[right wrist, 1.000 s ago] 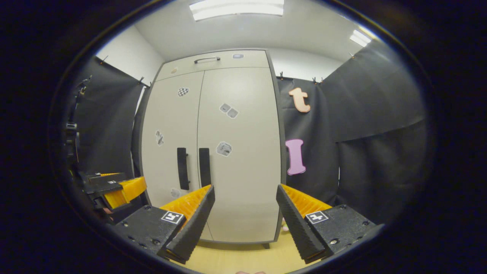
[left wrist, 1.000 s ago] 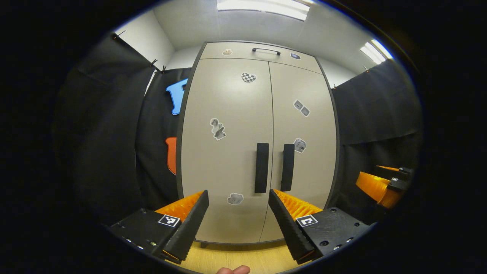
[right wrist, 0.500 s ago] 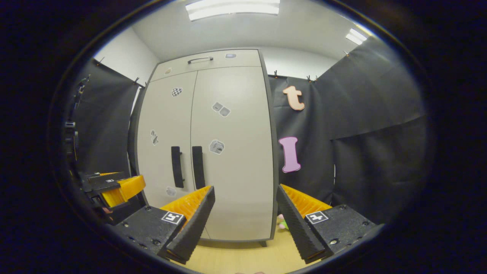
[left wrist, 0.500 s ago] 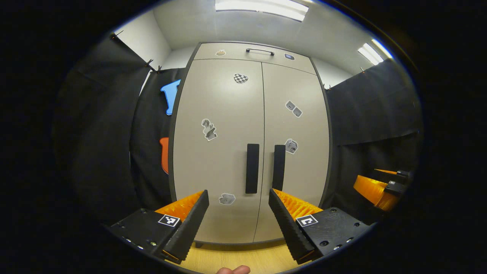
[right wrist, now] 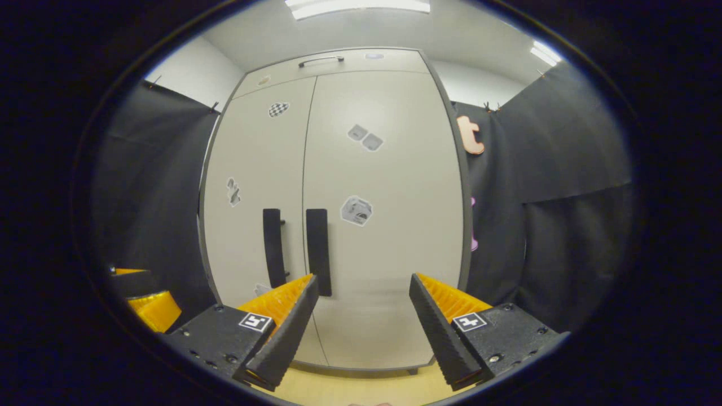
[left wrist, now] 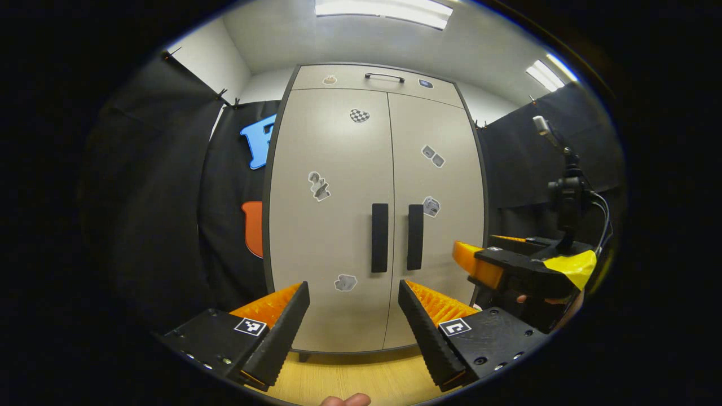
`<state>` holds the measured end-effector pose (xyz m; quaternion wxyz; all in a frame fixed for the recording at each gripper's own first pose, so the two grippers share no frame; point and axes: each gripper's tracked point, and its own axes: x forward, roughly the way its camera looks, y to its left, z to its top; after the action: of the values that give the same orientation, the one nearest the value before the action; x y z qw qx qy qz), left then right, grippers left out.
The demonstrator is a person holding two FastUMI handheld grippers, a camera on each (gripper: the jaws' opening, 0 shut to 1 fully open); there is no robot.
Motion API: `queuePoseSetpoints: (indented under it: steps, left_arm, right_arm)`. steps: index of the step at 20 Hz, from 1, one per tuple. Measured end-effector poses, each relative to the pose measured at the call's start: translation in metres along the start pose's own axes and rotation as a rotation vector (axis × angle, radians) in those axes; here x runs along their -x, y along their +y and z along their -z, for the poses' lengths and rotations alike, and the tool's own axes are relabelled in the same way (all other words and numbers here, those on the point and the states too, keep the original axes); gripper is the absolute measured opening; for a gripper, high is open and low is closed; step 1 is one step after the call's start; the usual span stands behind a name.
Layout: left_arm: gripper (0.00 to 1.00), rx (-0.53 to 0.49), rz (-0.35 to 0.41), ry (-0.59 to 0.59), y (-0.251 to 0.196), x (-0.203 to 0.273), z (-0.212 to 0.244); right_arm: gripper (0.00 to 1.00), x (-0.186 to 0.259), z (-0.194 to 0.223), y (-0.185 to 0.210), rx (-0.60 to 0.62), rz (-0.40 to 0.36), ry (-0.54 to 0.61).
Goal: Open the right door of the double-door shoe cabinet with the right hand, and open the left door with the left hand.
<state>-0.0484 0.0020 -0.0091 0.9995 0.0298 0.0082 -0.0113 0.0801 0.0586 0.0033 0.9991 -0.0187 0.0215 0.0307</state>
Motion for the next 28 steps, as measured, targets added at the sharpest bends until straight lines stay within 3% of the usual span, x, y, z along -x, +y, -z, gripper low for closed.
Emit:
queuePoseSetpoints:
  steps: [8,16,18,24,27,28]
  left_arm:
    - [0.95,0.005,-0.016,0.04,0.012,0.01,0.02]
    - [0.95,0.019,-0.032,0.056,0.026,0.002,0.028]
    - [0.95,0.028,-0.029,0.054,0.026,0.0,0.028]
    - [0.95,0.052,-0.03,0.058,0.029,-0.004,0.032]
    - [0.95,0.049,-0.035,0.06,0.033,-0.003,0.033]
    - [0.95,0.05,-0.039,0.058,0.035,-0.002,0.032]
  right_arm:
    - [1.0,-0.07,-0.001,0.025,0.005,-0.003,0.015]
    - [1.0,-0.101,-0.004,0.032,0.036,0.016,0.014]
    - [0.99,-0.103,-0.005,0.029,0.056,0.051,0.013]
    - [0.68,-0.103,-0.002,0.037,0.039,0.048,0.004]
    - [0.34,-0.103,-0.001,0.044,0.065,0.046,-0.004]
    - [0.34,-0.104,-0.002,0.044,0.053,0.038,-0.009]
